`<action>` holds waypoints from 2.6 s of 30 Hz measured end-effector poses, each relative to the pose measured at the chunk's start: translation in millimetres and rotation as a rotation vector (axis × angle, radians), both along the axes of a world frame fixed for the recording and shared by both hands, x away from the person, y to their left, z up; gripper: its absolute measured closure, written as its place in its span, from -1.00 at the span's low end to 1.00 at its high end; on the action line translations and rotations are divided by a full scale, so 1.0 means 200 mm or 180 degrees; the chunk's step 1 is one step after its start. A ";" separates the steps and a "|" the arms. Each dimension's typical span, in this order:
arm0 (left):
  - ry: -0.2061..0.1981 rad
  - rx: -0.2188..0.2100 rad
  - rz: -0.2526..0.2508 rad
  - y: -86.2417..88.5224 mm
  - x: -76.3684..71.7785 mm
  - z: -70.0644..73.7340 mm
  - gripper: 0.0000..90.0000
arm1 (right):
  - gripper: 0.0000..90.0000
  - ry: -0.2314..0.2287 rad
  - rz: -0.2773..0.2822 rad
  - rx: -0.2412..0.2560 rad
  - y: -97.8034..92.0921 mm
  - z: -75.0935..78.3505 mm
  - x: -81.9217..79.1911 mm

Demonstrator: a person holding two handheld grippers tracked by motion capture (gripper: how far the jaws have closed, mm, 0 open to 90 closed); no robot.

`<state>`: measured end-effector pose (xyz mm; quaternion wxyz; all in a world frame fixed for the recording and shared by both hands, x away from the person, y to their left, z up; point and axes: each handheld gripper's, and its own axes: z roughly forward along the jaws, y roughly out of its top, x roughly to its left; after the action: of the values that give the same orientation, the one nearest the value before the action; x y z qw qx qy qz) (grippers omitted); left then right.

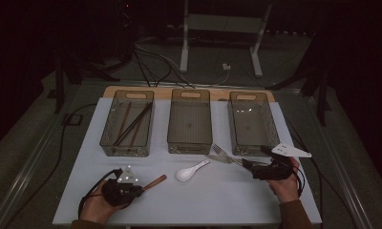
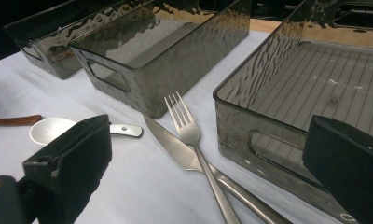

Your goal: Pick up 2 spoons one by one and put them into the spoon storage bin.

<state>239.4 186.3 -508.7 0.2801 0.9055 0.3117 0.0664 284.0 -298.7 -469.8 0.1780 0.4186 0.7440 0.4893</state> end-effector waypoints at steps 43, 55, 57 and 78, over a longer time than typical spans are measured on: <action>-0.0366 -0.0741 0.0589 -0.11 0.30 0.35 0.86 | -0.96 -0.0010 -0.0038 0.0053 -0.02 0.00 -0.01; -0.0358 -0.0859 0.0675 -0.17 0.38 0.39 0.86 | -0.96 -0.0006 -0.0039 0.0056 -0.02 0.00 -0.01; -0.0366 -0.0868 0.0682 -0.18 0.39 0.40 0.86 | -0.96 -0.0005 -0.0040 0.0054 -0.02 0.00 -0.01; -0.0362 -0.0985 0.0783 -0.28 0.53 0.47 0.86 | -0.96 -0.0002 -0.0049 0.0058 -0.02 -0.01 -0.01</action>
<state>345.7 130.6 -414.8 0.4228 0.8015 0.4102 0.1025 282.2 -302.1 -471.1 0.1782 0.4258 0.7363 0.4948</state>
